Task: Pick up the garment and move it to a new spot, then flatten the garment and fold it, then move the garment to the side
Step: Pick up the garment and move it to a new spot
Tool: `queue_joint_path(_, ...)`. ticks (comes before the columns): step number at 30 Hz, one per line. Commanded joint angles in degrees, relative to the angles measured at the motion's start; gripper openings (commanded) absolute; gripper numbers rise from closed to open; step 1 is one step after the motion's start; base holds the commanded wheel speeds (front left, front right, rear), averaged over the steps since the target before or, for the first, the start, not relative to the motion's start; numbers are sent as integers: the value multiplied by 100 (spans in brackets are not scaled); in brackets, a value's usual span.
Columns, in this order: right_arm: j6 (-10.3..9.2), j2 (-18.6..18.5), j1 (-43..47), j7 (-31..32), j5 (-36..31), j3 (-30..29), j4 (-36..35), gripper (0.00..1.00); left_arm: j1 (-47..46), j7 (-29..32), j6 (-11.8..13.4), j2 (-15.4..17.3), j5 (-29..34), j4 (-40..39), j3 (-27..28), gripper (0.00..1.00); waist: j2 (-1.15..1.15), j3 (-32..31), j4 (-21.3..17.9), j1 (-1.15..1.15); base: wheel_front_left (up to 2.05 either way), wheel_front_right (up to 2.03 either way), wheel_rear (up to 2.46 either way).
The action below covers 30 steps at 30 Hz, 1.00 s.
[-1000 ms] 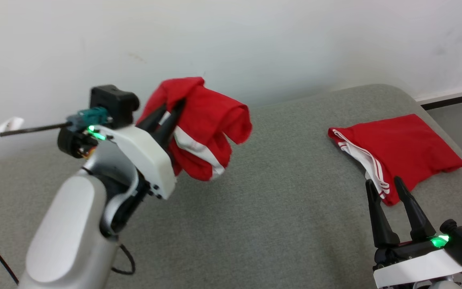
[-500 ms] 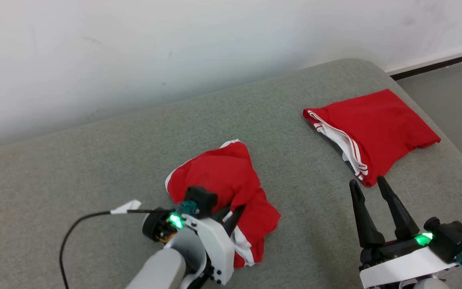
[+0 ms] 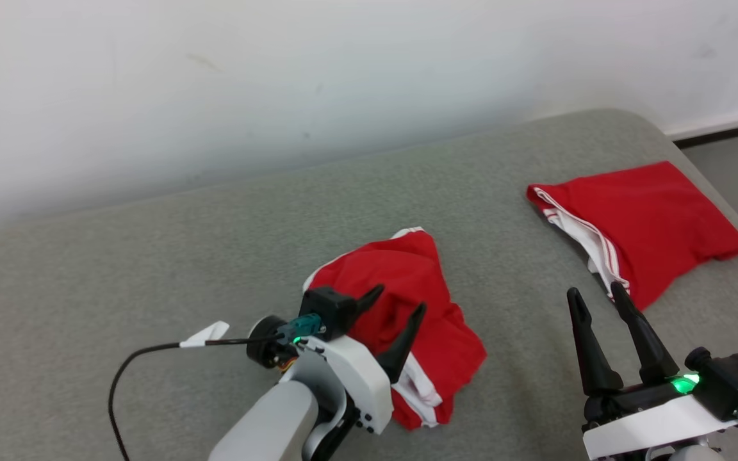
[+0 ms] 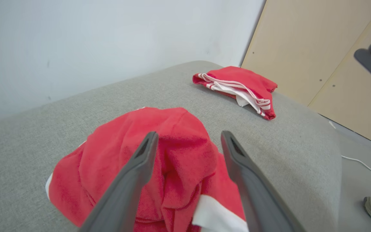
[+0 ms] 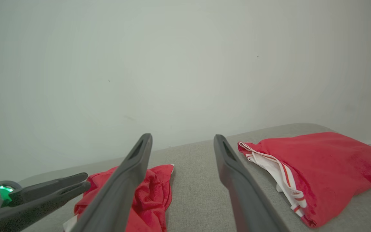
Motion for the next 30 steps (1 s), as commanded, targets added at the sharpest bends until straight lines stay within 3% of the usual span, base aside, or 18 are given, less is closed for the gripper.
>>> queue_joint_path(1, -12, -60, 99, -15, -23, -41, -21, 100, -78, -121, 61, 19, -56, -133, 4, 100, 0, -124, 228, 0, 0, 0, 0)
queue_joint_path(4, -12, -93, 148, -15, -50, -84, -53, 100, -61, -284, 227, 43, -100, -425, 90, 100, 0, -225, 471, 0, 0, 0, 0)
queue_joint_path(10, -12, -164, 268, -15, -99, -111, -95, 100, 308, -560, 662, 490, -156, -1042, 505, 100, 0, -389, 833, 0, 0, 0, 0)
queue_joint_path(20, -12, -164, 468, -15, -149, -163, -141, 100, 1511, -959, 1253, 1150, -344, -1702, 1475, 100, 0, -498, 1037, 0, 0, 0, 0)
queue_joint_path(25, -12, -152, 521, -15, -142, -108, -113, 100, 1913, -985, 1377, 1243, -194, -1809, 1776, 100, 0, -493, 1066, 0, 0, 0, 0)
queue_joint_path(30, -12, -132, 613, -15, -121, -192, -53, 100, 2629, -983, 1453, 1062, 189, -2446, 2403, 100, 0, -472, 1027, 0, 0, 0, 0)
